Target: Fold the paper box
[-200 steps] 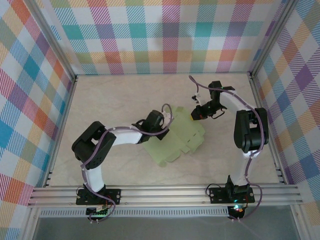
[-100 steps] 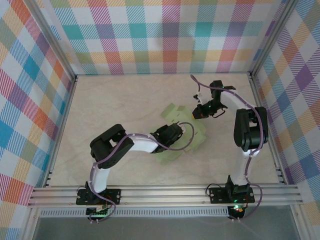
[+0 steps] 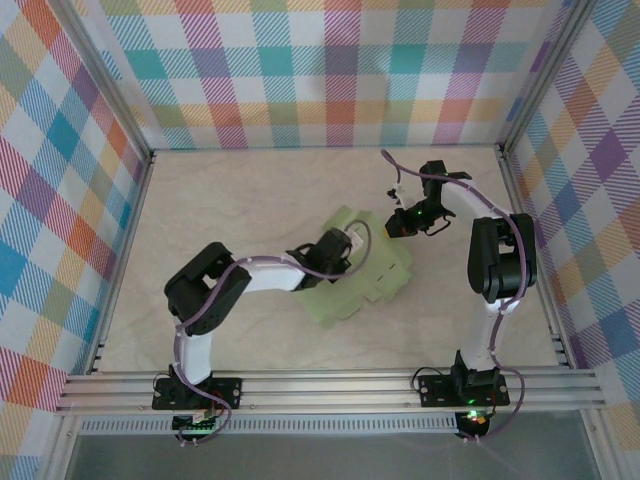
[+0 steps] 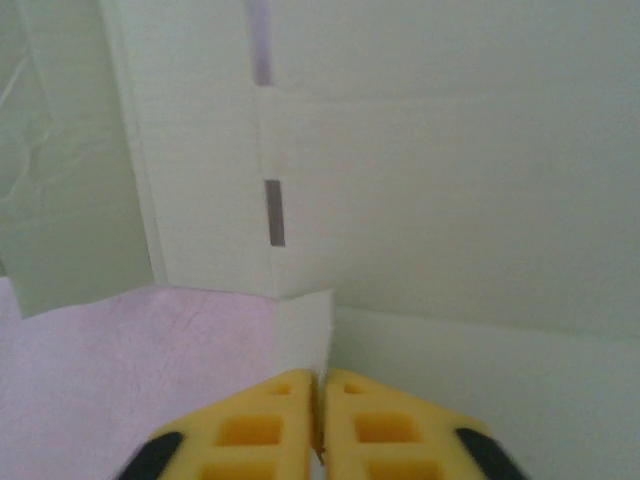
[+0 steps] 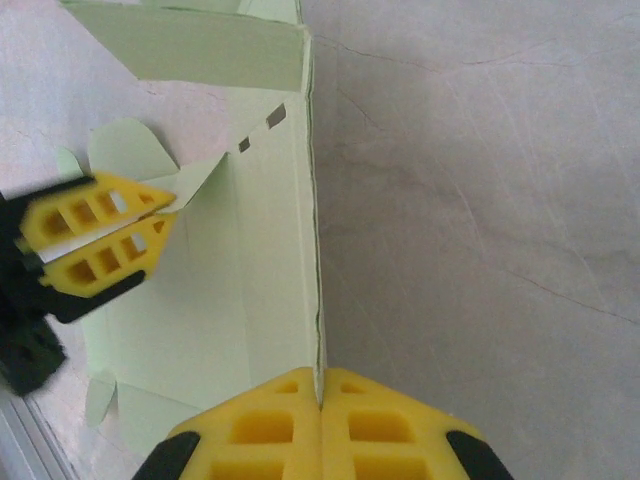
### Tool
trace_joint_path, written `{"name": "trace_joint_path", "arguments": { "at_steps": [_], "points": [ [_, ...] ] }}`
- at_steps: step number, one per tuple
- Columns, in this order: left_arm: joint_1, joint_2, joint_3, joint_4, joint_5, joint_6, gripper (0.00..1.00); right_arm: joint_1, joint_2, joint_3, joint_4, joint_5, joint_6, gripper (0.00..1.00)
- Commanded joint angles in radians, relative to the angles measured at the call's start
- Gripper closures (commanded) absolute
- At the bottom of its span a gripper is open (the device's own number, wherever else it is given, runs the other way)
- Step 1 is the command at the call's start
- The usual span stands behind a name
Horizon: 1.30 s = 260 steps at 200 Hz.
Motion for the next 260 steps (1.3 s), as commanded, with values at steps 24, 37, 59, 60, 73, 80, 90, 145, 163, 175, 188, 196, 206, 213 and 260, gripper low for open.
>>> {"name": "trace_joint_path", "arguments": {
  "at_steps": [24, 37, 59, 60, 73, 80, 90, 145, 163, 175, 188, 196, 206, 213, 260],
  "points": [
    [0.216, 0.006, 0.027, 0.114, 0.819, -0.366, 0.58, 0.017, -0.004, 0.011, 0.032, -0.062, 0.019, 1.0],
    [0.258, 0.012, 0.007, 0.215, 0.909, -0.439, 0.52, 0.017, -0.002, 0.014, 0.032, -0.06, 0.02, 1.0],
    [0.277, -0.031, -0.042, 0.265, 0.841, -0.443, 0.46, 0.016, -0.001, 0.013, 0.03, -0.057, 0.017, 1.0],
    [0.278, -0.033, -0.044, 0.266, 0.84, -0.443, 0.44, 0.016, -0.001, 0.013, 0.029, -0.057, 0.017, 1.0],
    [0.289, -0.058, -0.069, 0.281, 0.797, -0.445, 0.23, 0.016, -0.001, 0.012, 0.031, -0.056, 0.016, 1.0],
    [0.293, -0.074, -0.084, 0.282, 0.764, -0.441, 0.17, 0.016, -0.001, 0.013, 0.03, -0.055, 0.018, 1.0],
    [0.303, -0.093, -0.103, 0.285, 0.726, -0.434, 0.16, 0.016, 0.001, 0.014, 0.03, -0.057, 0.019, 1.0],
    [0.38, -0.203, -0.173, 0.304, 0.463, -0.479, 0.0, 0.017, -0.021, -0.014, 0.075, -0.02, 0.048, 1.0],
    [0.425, -0.207, -0.168, 0.314, 0.489, -0.532, 0.0, 0.02, -0.046, -0.037, 0.13, 0.052, 0.097, 1.0],
    [0.461, -0.198, -0.144, 0.28, 0.481, -0.59, 0.0, 0.026, -0.062, -0.055, 0.164, 0.11, 0.122, 1.0],
    [0.488, -0.19, -0.138, 0.268, 0.459, -0.621, 0.0, 0.04, -0.08, -0.076, 0.19, 0.192, 0.128, 1.0],
    [0.498, -0.195, -0.149, 0.286, 0.443, -0.63, 0.0, 0.05, -0.087, -0.083, 0.194, 0.251, 0.125, 1.0],
    [0.508, -0.202, -0.171, 0.329, 0.431, -0.639, 0.0, 0.063, -0.096, -0.091, 0.197, 0.321, 0.117, 1.0],
    [0.512, -0.209, -0.184, 0.354, 0.412, -0.642, 0.0, 0.072, -0.103, -0.097, 0.203, 0.367, 0.11, 1.0],
    [0.517, -0.195, -0.151, 0.296, 0.326, -0.594, 0.0, 0.168, -0.151, -0.136, 0.27, 0.66, 0.063, 1.0]
  ]
}}
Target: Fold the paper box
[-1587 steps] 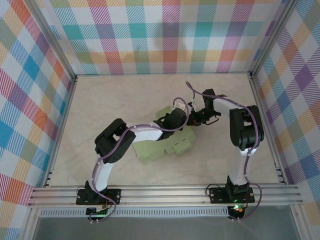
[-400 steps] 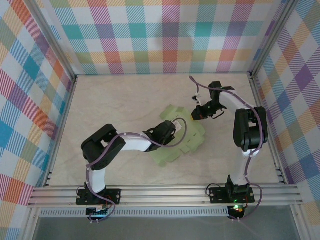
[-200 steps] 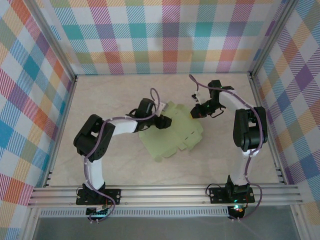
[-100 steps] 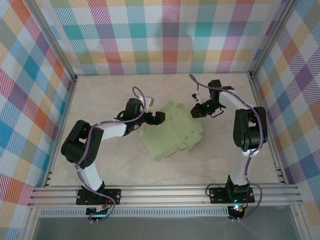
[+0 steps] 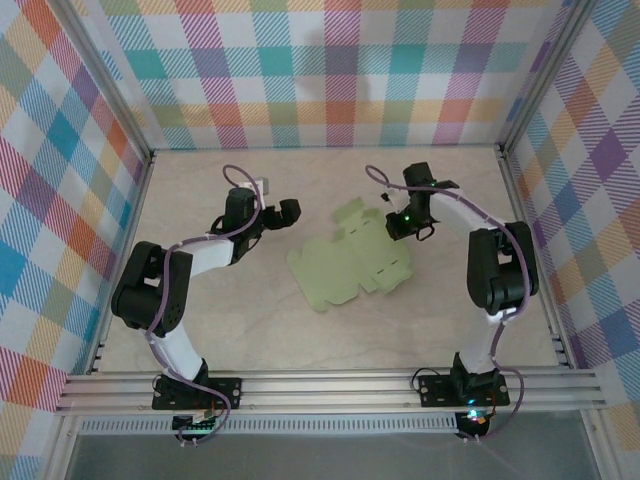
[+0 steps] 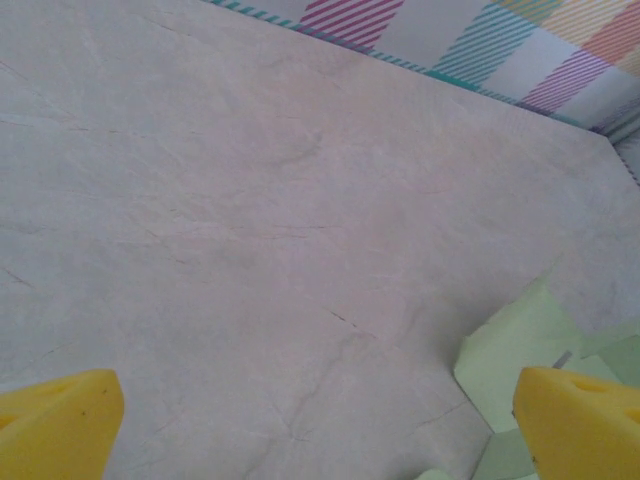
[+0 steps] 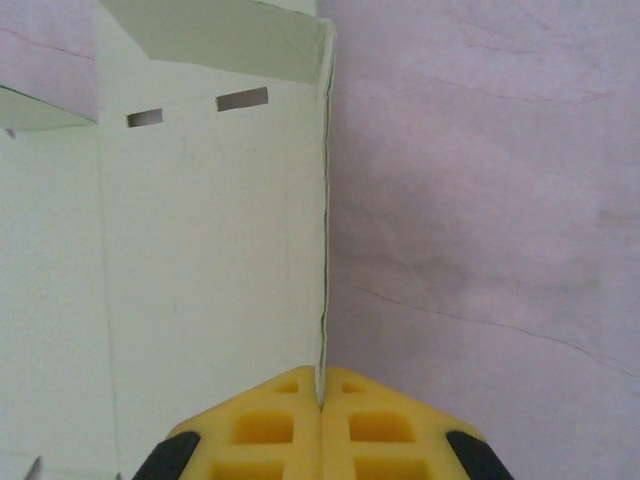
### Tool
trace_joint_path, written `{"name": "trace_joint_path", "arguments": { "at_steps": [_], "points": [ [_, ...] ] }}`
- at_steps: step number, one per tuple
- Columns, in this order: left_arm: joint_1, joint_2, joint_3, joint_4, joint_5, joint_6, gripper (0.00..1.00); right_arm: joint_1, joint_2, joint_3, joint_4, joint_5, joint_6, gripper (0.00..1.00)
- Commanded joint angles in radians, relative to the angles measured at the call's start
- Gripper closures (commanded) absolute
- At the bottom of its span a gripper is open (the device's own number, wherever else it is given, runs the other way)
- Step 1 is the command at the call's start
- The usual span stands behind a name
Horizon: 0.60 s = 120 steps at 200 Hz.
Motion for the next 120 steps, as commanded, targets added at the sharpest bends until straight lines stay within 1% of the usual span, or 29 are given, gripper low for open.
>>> {"name": "trace_joint_path", "arguments": {
  "at_steps": [1, 34, 51, 82, 93, 107, 120],
  "points": [
    [0.005, -0.012, 0.026, -0.021, -0.06, 0.007, 0.0, 0.052, -0.049, -0.021, 0.062, 0.212, -0.039, 1.0],
    [0.011, 0.02, 0.035, -0.006, -0.084, -0.03, 0.0, 0.133, -0.068, -0.067, 0.155, 0.382, -0.103, 1.0],
    [0.013, 0.038, 0.051, -0.023, -0.076, -0.03, 0.0, 0.162, -0.075, -0.083, 0.181, 0.414, -0.133, 1.0],
    [0.011, 0.042, 0.028, 0.023, -0.078, -0.002, 0.0, 0.229, -0.083, -0.126, 0.261, 0.514, -0.2, 1.0],
    [0.011, 0.049, 0.028, 0.025, -0.069, 0.035, 0.0, 0.253, -0.085, -0.152, 0.312, 0.551, -0.228, 1.0],
    [0.011, 0.06, 0.045, -0.011, -0.056, 0.073, 0.0, 0.287, -0.087, -0.196, 0.391, 0.612, -0.278, 1.0],
    [0.012, 0.077, 0.072, -0.045, -0.051, 0.078, 0.0, 0.316, -0.095, -0.25, 0.507, 0.669, -0.345, 1.0]
  ]
}}
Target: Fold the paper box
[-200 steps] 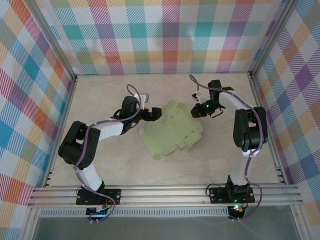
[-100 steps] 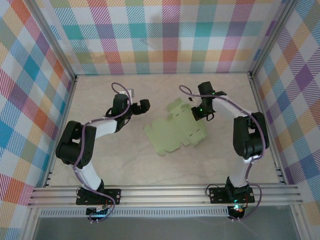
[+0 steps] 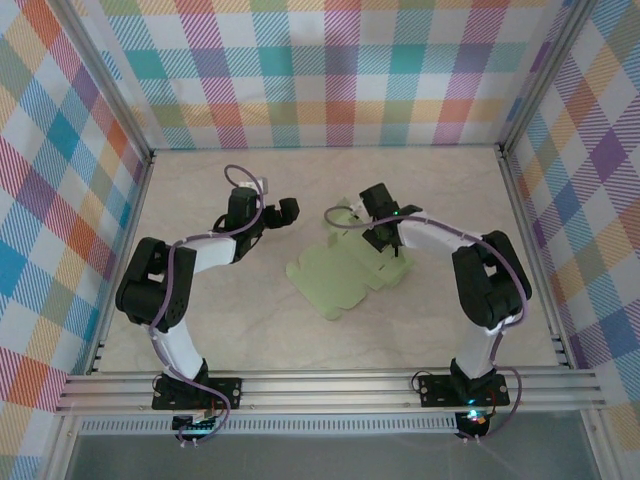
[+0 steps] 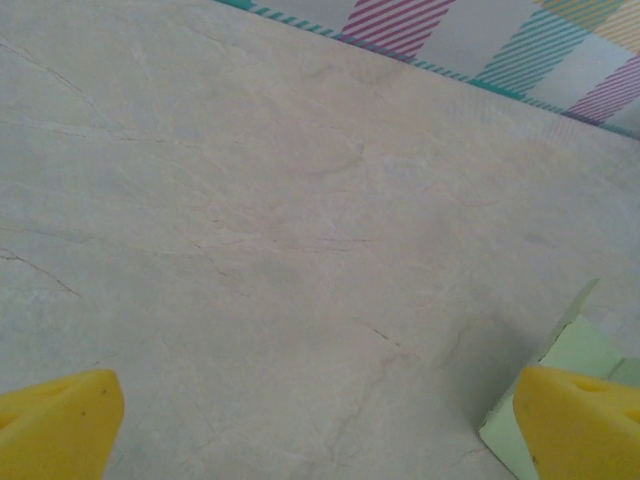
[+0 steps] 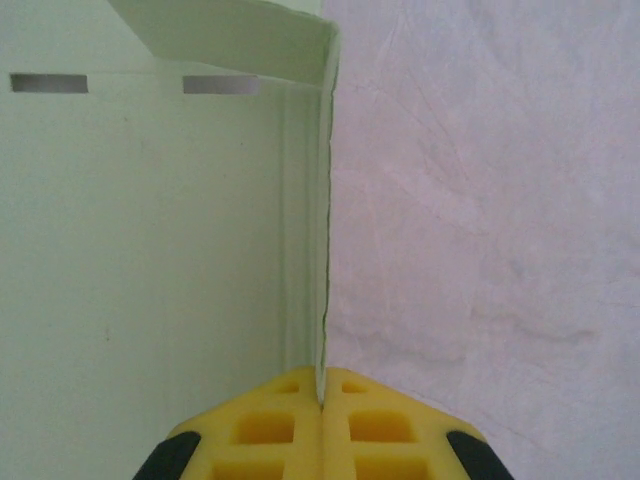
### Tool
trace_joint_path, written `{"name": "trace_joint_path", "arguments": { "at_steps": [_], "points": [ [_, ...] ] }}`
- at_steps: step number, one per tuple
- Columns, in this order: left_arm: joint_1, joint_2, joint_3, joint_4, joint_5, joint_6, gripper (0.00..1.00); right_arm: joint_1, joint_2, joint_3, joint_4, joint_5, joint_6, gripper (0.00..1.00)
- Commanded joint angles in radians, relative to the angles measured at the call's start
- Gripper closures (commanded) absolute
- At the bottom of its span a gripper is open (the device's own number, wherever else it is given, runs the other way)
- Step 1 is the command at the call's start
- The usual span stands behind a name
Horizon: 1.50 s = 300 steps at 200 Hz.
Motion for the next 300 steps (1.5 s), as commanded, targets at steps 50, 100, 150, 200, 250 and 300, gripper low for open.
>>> {"name": "trace_joint_path", "arguments": {
  "at_steps": [50, 100, 150, 200, 250, 300],
  "points": [
    [0.039, 0.088, 0.076, -0.042, 0.009, -0.026, 0.05, 0.126, -0.043, -0.229, 0.611, 0.269, -0.399, 1.0],
    [0.068, 0.096, 0.077, -0.023, 0.03, -0.048, 0.09, 0.152, -0.04, -0.294, 0.914, 0.365, -0.596, 1.0],
    [0.07, 0.094, 0.068, -0.025, 0.017, -0.027, 0.09, 0.198, -0.019, -0.313, 1.027, 0.44, -0.698, 1.0],
    [0.077, 0.096, 0.057, -0.016, 0.02, -0.04, 0.08, 0.261, 0.072, -0.369, 1.279, 0.506, -0.863, 1.0],
    [0.085, 0.1, 0.047, -0.009, 0.021, -0.053, 0.07, 0.337, 0.152, -0.414, 1.493, 0.527, -0.991, 1.0],
    [0.092, 0.095, 0.03, -0.006, 0.001, -0.039, 0.07, 0.406, 0.234, -0.455, 1.744, 0.525, -1.12, 1.0]
  ]
}}
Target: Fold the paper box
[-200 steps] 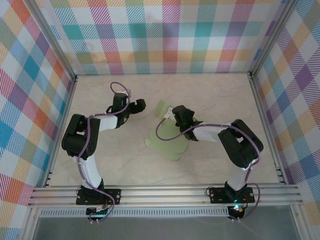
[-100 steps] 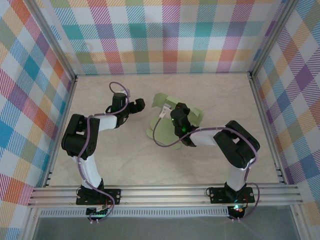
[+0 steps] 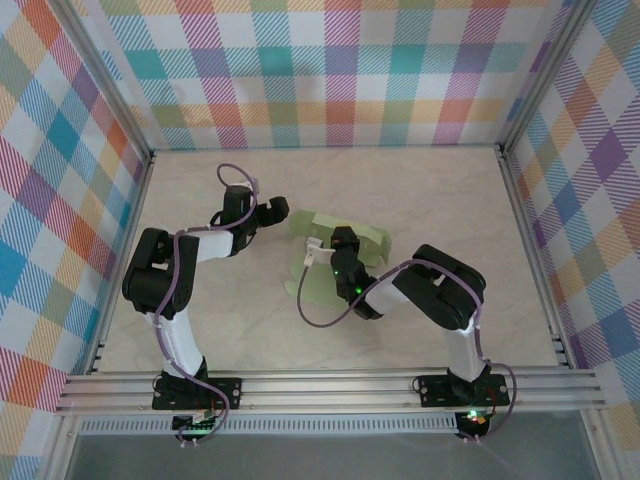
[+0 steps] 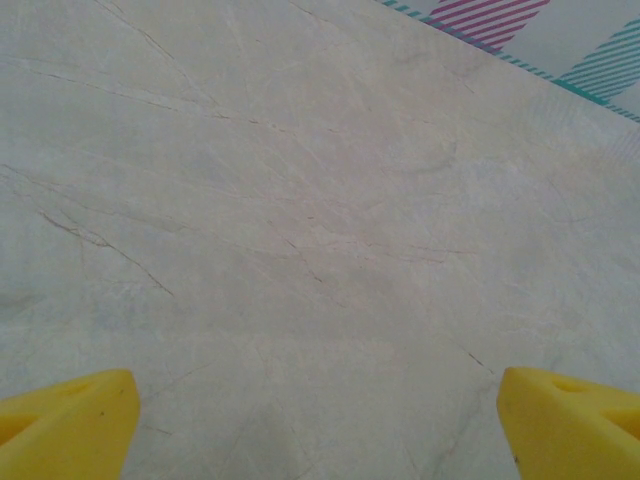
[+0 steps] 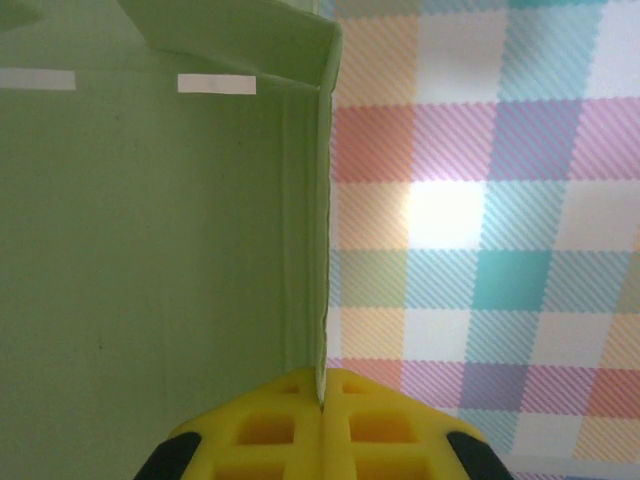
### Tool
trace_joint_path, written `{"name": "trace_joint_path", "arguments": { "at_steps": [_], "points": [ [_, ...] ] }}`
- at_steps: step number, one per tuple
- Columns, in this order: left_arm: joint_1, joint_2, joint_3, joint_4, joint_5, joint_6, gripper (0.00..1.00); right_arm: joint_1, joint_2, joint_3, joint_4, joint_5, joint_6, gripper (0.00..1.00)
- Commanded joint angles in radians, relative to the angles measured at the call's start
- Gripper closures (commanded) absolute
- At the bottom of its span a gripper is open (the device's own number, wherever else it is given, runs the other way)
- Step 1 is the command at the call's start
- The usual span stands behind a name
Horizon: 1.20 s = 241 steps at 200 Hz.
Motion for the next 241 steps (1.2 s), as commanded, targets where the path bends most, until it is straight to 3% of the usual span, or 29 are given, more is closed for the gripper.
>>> {"name": "trace_joint_path", "arguments": {
  "at_steps": [1, 44, 104, 142, 241],
  "points": [
    [0.022, 0.002, -0.019, 0.017, -0.003, 0.001, 0.07, 0.027, 0.048, -0.023, 0.211, 0.022, -0.097, 1.0],
    [0.029, 0.029, -0.027, 0.054, 0.056, -0.041, 0.09, 0.035, 0.054, -0.044, 0.211, 0.018, -0.06, 1.0],
    [0.029, 0.077, -0.048, 0.151, 0.252, -0.08, 0.31, 0.033, 0.04, -0.092, 0.21, 0.011, -0.028, 1.0],
    [0.007, 0.101, -0.075, 0.224, 0.385, -0.09, 0.34, 0.033, 0.037, -0.1, 0.209, -0.009, -0.014, 1.0],
    [-0.046, -0.003, -0.291, 0.355, 0.421, 0.006, 0.43, 0.009, -0.038, -0.101, 0.032, -0.088, 0.105, 1.0]
  ]
}}
